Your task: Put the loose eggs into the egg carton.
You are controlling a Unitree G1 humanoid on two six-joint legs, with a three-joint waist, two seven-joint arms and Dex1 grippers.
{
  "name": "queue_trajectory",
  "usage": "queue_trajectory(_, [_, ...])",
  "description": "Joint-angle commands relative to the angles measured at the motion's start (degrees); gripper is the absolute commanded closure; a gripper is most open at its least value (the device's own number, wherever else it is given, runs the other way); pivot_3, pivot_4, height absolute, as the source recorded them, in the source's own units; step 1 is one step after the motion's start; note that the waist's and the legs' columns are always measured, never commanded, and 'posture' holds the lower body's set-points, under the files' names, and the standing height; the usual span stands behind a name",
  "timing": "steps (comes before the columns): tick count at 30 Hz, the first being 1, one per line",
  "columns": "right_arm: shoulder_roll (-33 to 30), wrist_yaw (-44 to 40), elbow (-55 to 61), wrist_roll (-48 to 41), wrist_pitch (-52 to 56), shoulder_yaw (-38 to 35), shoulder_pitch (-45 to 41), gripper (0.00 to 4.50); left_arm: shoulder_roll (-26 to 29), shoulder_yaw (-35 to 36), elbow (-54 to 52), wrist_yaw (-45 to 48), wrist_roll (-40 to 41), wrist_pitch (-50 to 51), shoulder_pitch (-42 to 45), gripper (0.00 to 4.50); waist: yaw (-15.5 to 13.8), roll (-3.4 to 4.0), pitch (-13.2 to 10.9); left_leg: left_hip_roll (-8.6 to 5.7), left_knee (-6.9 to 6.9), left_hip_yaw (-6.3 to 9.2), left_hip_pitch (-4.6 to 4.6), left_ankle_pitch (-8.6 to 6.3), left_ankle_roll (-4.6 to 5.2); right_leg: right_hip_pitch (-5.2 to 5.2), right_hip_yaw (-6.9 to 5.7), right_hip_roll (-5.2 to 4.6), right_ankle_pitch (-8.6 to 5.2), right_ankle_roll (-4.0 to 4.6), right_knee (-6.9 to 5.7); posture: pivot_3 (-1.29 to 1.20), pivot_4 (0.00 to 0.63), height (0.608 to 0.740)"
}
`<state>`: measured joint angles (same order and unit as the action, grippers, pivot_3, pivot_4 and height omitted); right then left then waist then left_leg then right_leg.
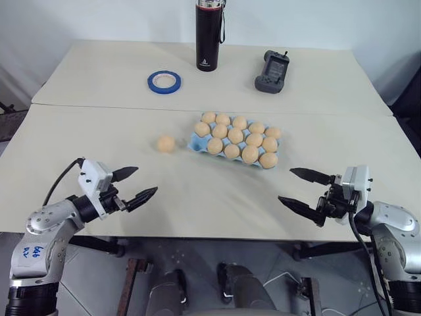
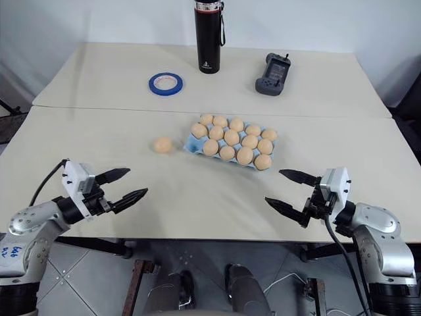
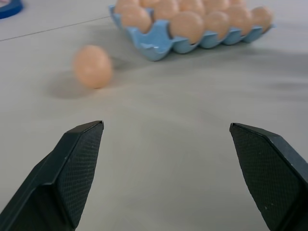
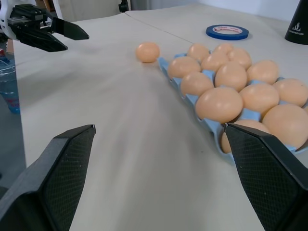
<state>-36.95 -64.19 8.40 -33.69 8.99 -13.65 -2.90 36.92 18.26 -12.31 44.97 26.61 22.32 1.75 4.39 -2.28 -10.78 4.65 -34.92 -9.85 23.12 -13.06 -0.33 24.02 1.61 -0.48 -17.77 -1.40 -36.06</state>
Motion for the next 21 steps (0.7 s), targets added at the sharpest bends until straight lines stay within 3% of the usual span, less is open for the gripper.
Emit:
queue_trajectory(1, [-1.02, -0.07, 0.65, -0.22, 0.39, -0.30, -0.80, 0.00, 1.19, 2.06, 2.75, -2.11, -1.61, -2.68, 3.25, 0.02, -0.04, 0.00, 0.00, 0.04, 0.02, 0.03, 0.01, -0.03, -0.06, 0.02, -0.03, 0.04, 0.02, -0.10, -0.03, 0.00, 0.150, 0.740])
queue_trajectory(5, [-1.24, -0.26, 0.34, 0.14, 0.96, 0.23, -1.93, 0.00, -0.07, 0.15, 12.12, -7.60, -6.52, -6.80, 12.05, 0.02, -0.34, -0.01, -0.01, 0.07, -0.09, 0.08, 0.04, -0.01, -0.12, 0.16, -0.08, 0.09, 0.01, -0.19, -0.35, 0.00, 0.150, 0.740])
queue_trajectory(13, [-1.63, -0.11, -0.02, 0.43, 2.03, 0.85, -4.29, 0.00, -5.29, -7.95, 25.22, -6.23, -10.48, -12.73, 25.51, 0.02, -1.31, 0.01, 0.00, -0.04, -0.27, -0.12, 0.06, 0.09, 0.07, 0.19, 0.09, 0.02, 0.18, -0.49, -0.50, 0.00, 0.150, 0.740])
queue_trajectory(21, [-1.70, 1.67, 2.22, 0.39, 3.33, 0.90, -3.54, 0.00, -11.08, -12.23, 55.02, -4.85, -15.97, -25.44, 42.49, 0.02, -1.65, 0.00, 0.00, -0.06, -0.48, -0.15, 0.16, 0.19, 0.12, 0.42, 0.16, 0.07, 0.18, -0.50, -0.87, 0.00, 0.150, 0.740])
